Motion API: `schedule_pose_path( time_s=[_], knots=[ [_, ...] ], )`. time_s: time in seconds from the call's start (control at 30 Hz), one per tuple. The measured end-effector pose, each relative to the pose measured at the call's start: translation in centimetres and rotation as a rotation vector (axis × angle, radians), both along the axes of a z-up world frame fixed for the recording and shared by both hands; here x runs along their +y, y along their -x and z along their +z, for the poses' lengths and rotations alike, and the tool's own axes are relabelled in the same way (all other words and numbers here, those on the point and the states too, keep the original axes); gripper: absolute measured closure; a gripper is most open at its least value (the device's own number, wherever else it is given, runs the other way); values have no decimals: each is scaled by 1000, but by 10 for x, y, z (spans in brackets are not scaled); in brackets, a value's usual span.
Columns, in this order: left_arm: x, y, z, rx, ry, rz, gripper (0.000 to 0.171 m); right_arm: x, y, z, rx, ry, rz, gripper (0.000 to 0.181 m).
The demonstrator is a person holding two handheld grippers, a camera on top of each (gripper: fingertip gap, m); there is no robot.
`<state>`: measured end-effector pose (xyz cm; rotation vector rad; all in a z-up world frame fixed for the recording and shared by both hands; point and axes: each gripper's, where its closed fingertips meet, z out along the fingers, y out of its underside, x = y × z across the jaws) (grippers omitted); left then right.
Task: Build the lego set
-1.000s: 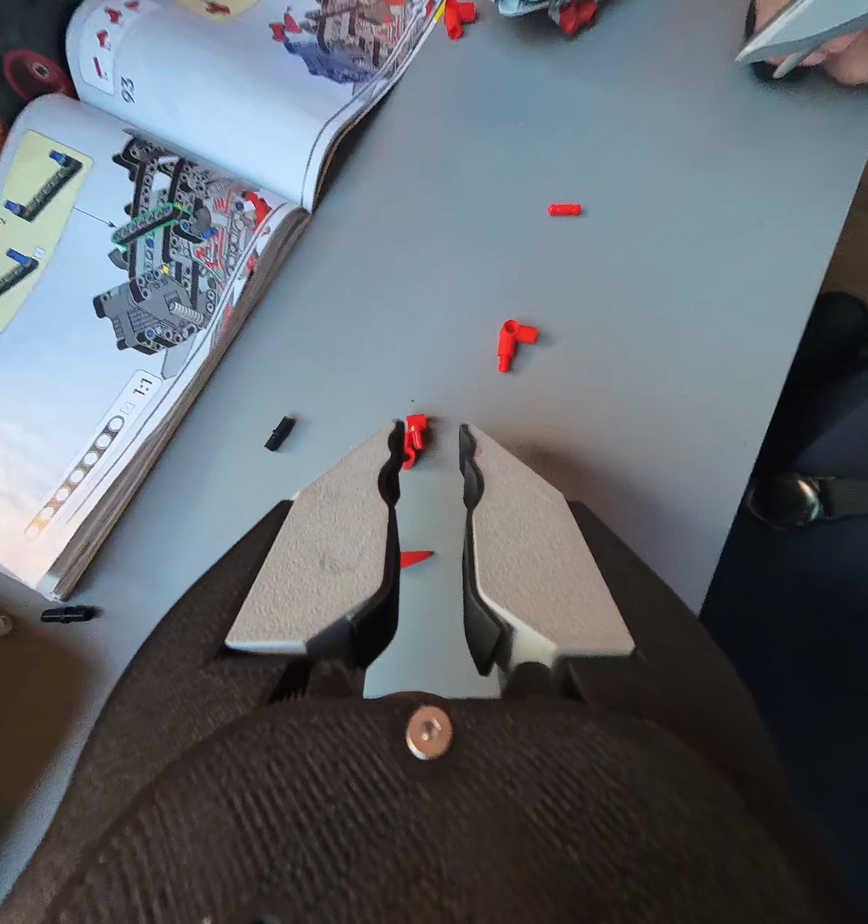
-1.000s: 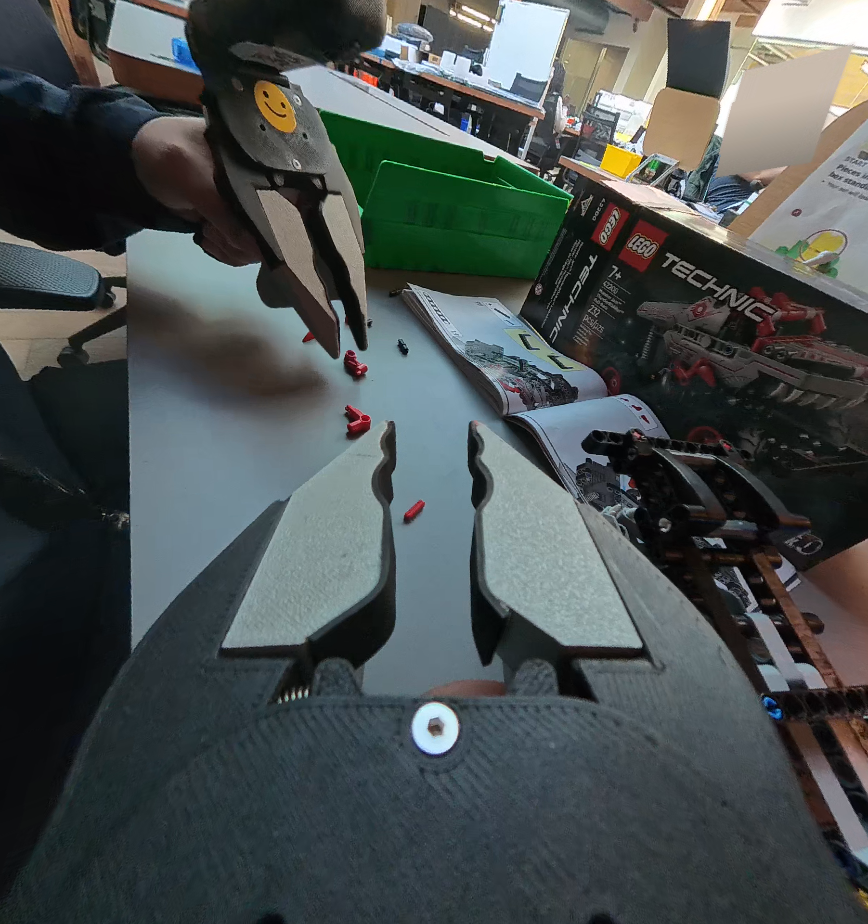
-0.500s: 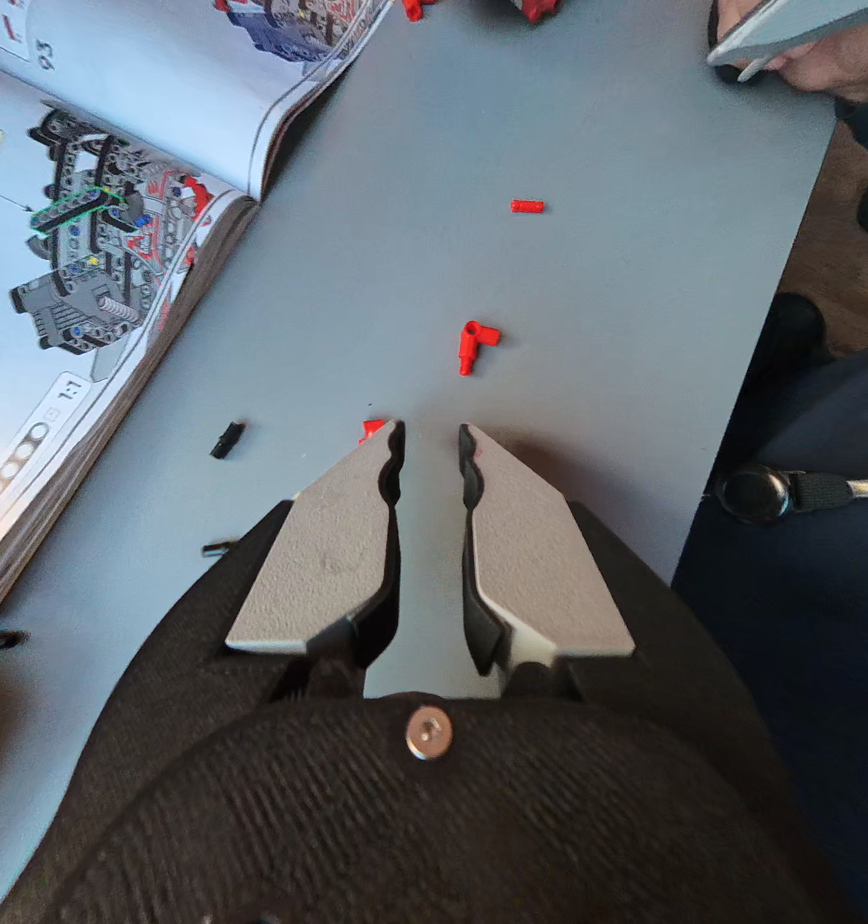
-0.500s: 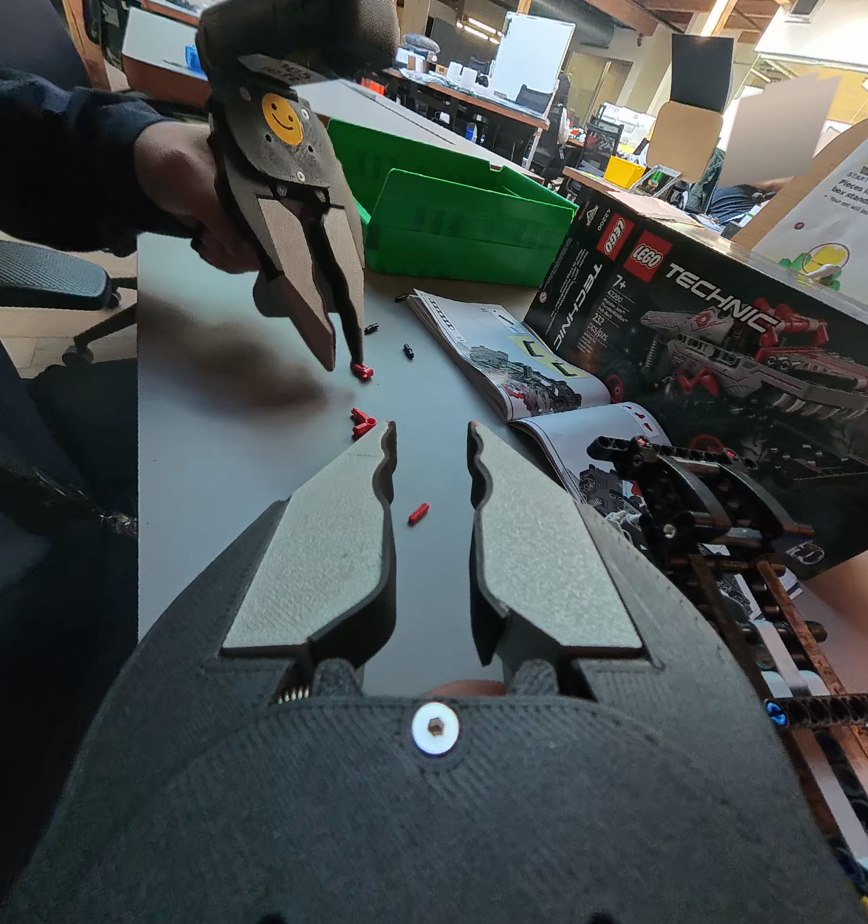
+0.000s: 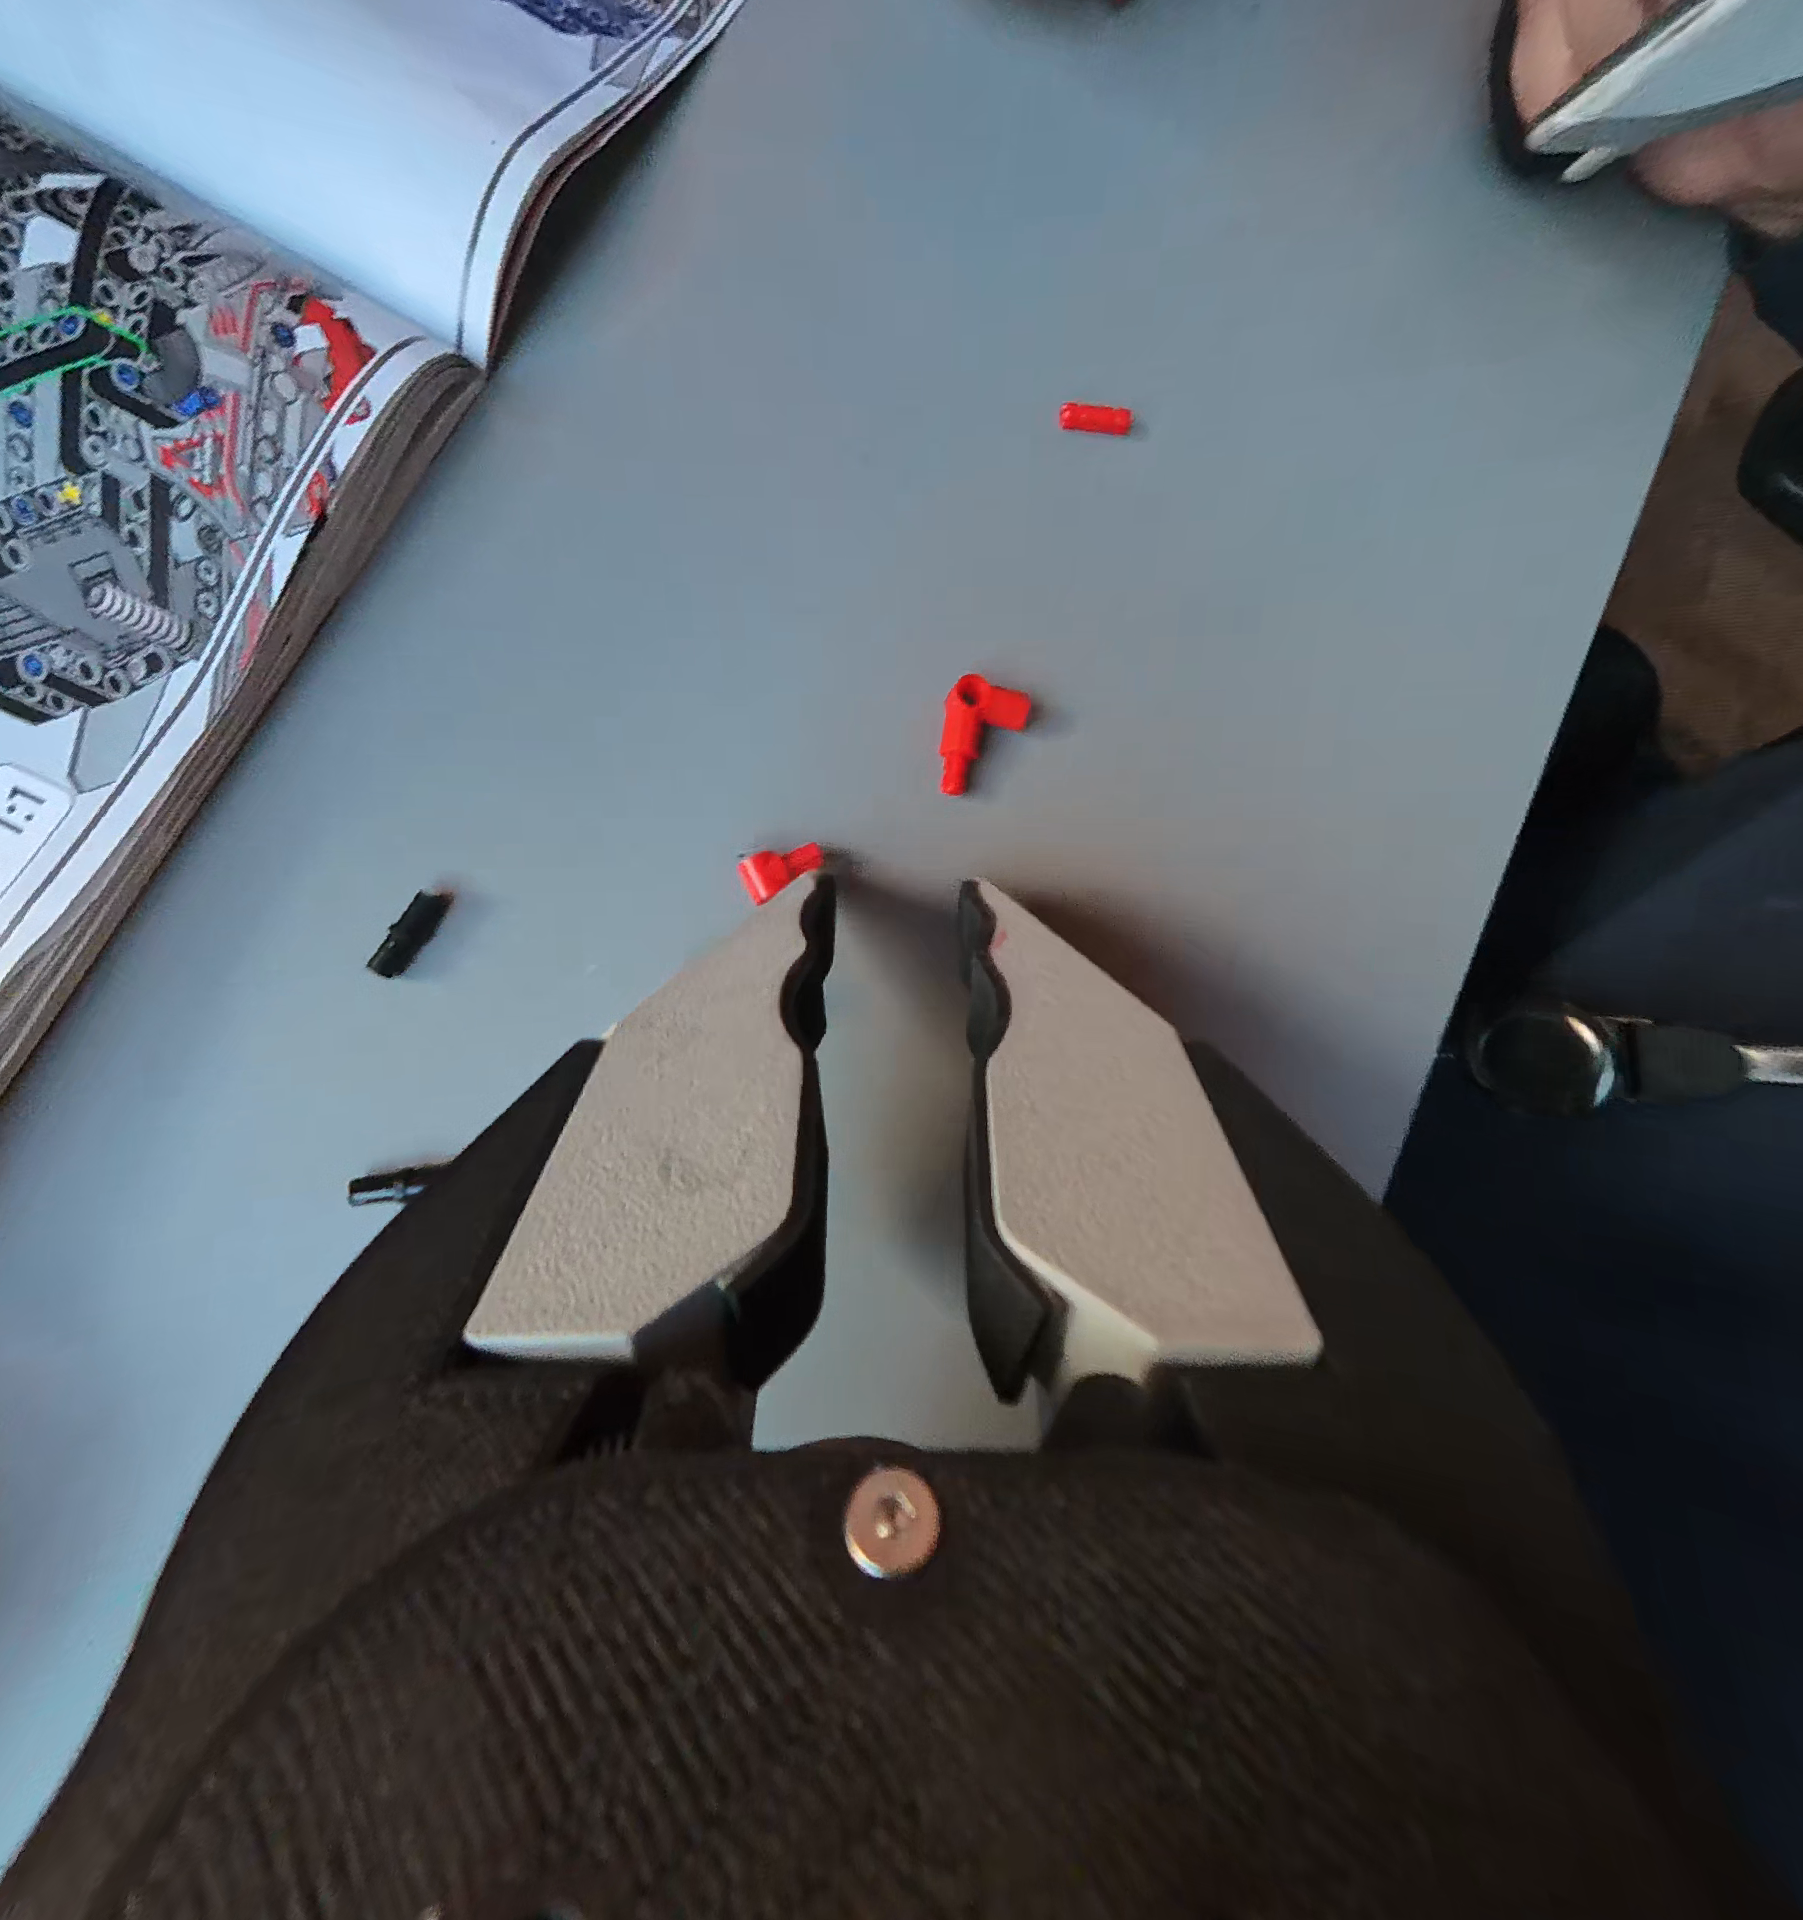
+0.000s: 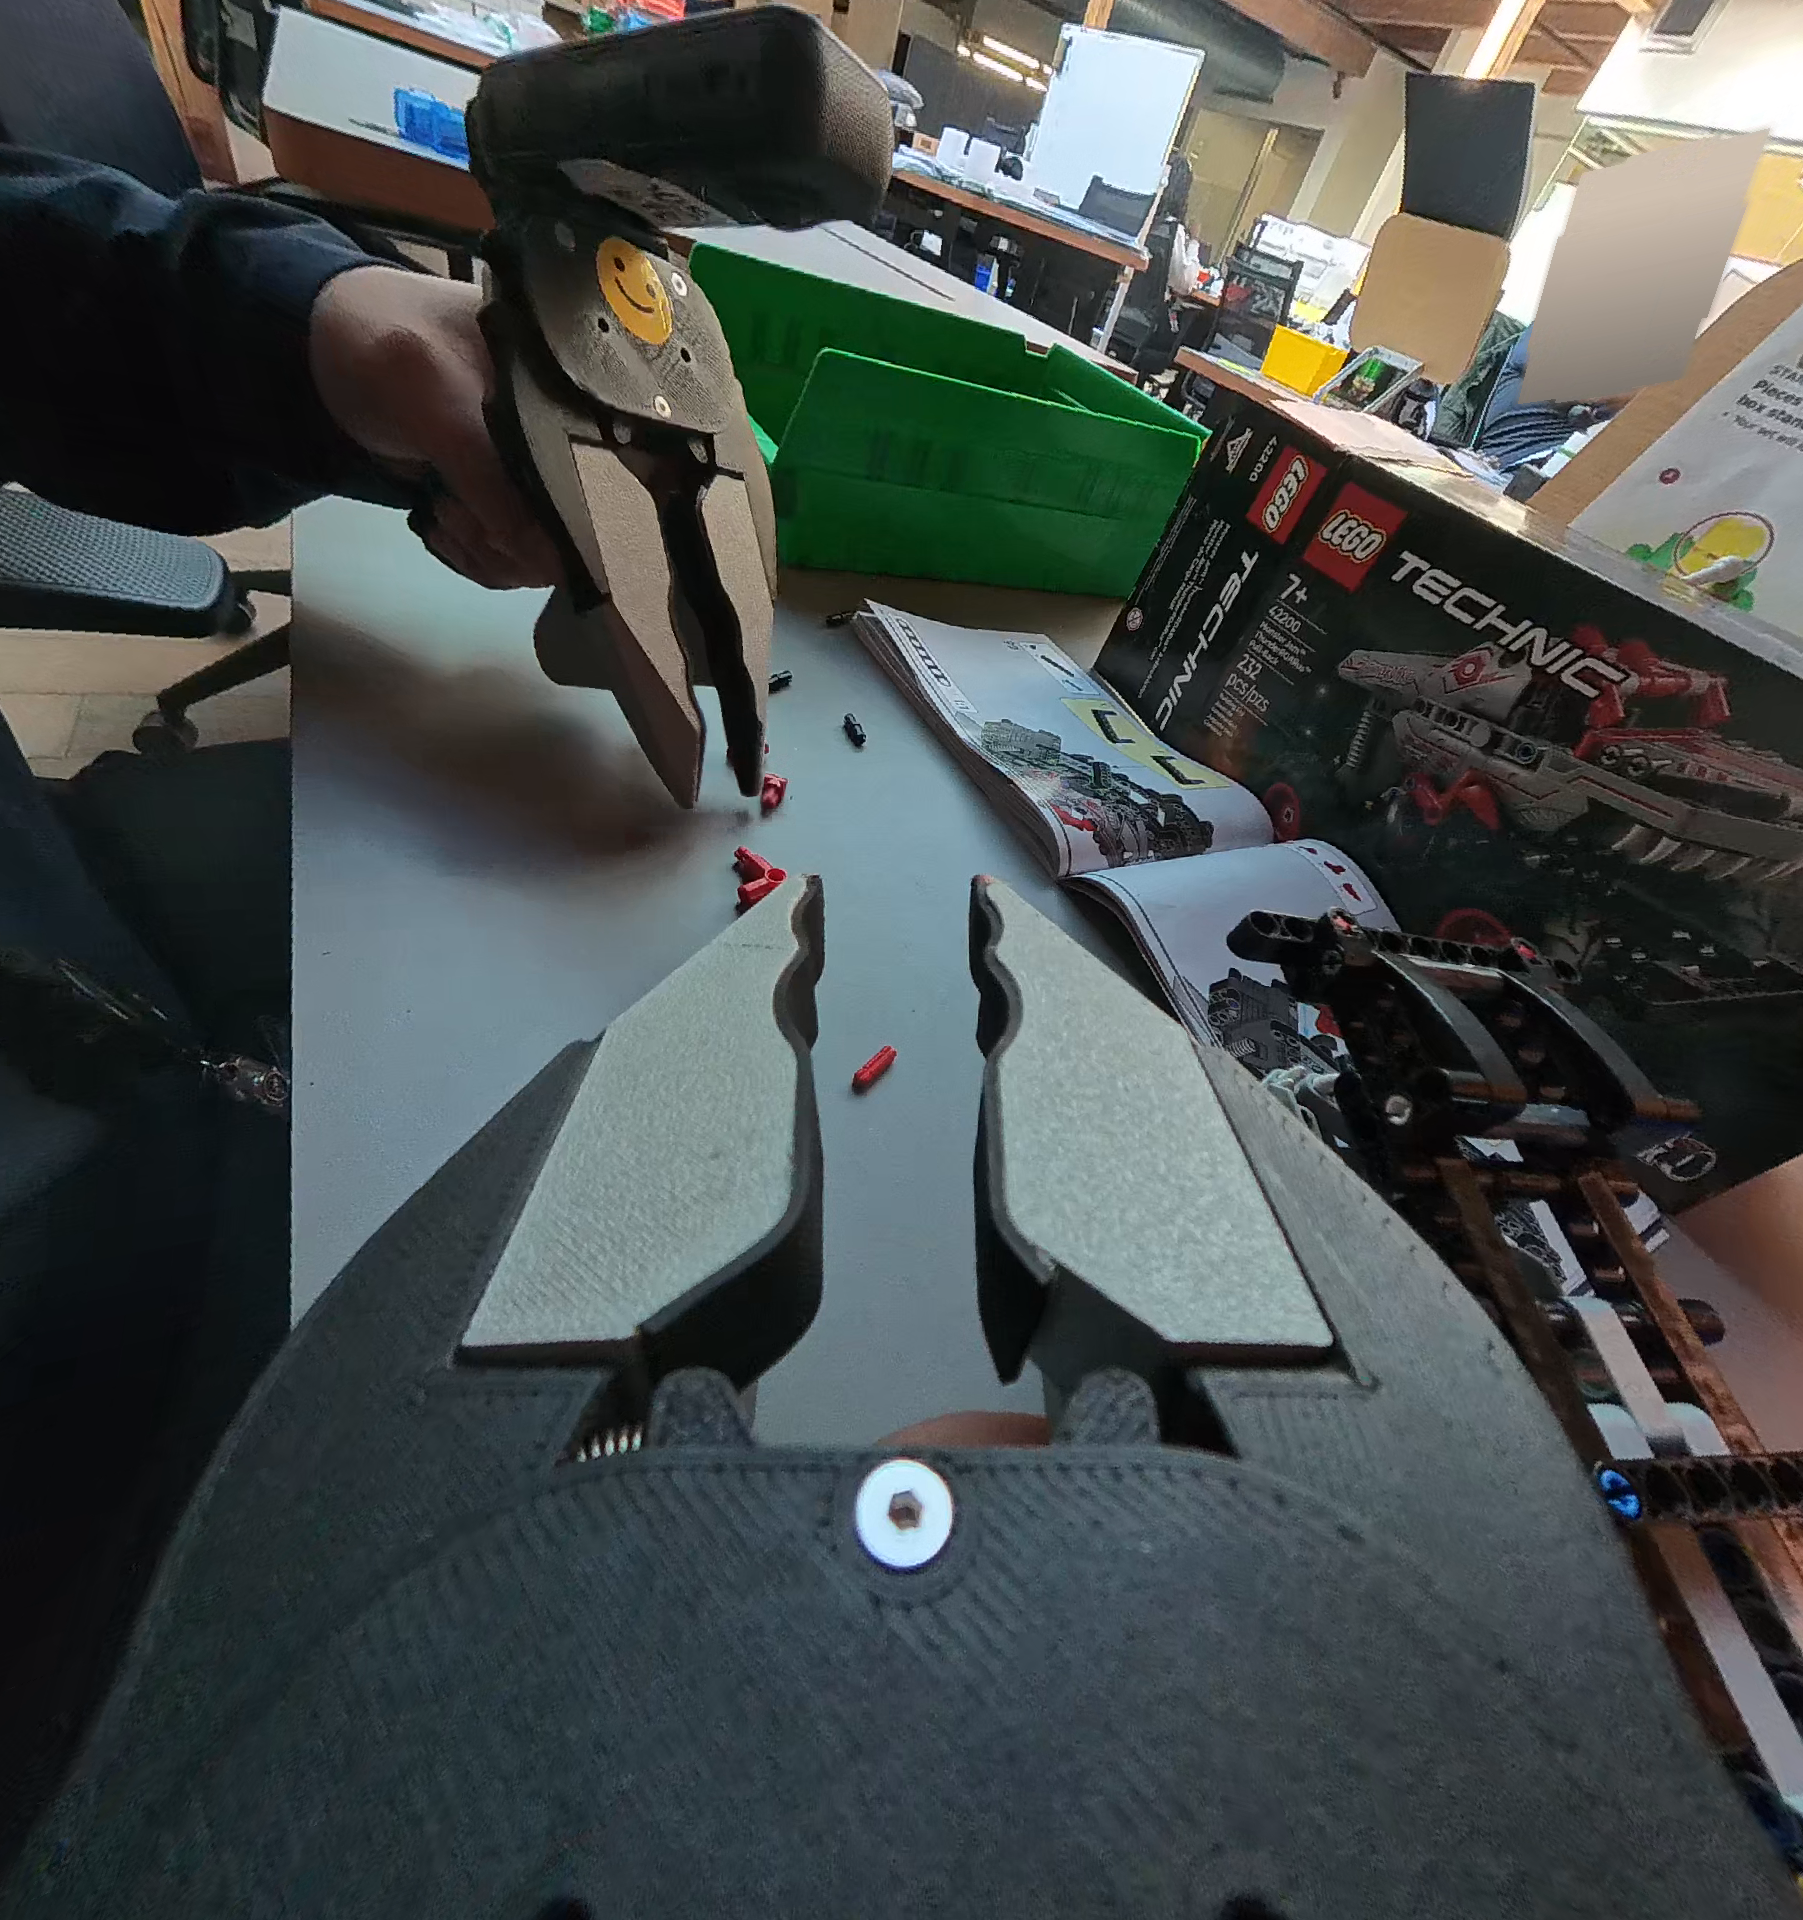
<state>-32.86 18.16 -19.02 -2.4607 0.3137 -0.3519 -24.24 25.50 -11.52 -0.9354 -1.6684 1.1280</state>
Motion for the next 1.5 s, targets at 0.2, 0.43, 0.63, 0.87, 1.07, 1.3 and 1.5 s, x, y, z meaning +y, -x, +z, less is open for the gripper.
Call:
schedule_pose_path(
  time_s=[0.2,0.43,0.63,0.87,1.07,1.3,1.5],
  knots=[
    [-4,8,13,4,-33,-8,151,0,0,0,-2,0,1,157],
    [4,28,13,102,-23,-48,152,0,1,-1,-16,13,8,156],
    [7,24,1,121,20,-109,152,2,1,0,-13,25,3,156],
    [9,20,-4,130,33,-134,155,2,1,-1,-16,30,0,156],
    [8,16,-4,116,21,-132,156,3,1,0,-19,39,1,156],
    [5,16,-3,107,21,-112,148,3,2,-1,-19,35,-1,156],
    [-1,19,2,118,9,-101,149,2,2,-1,-21,32,2,156]
  ],
)
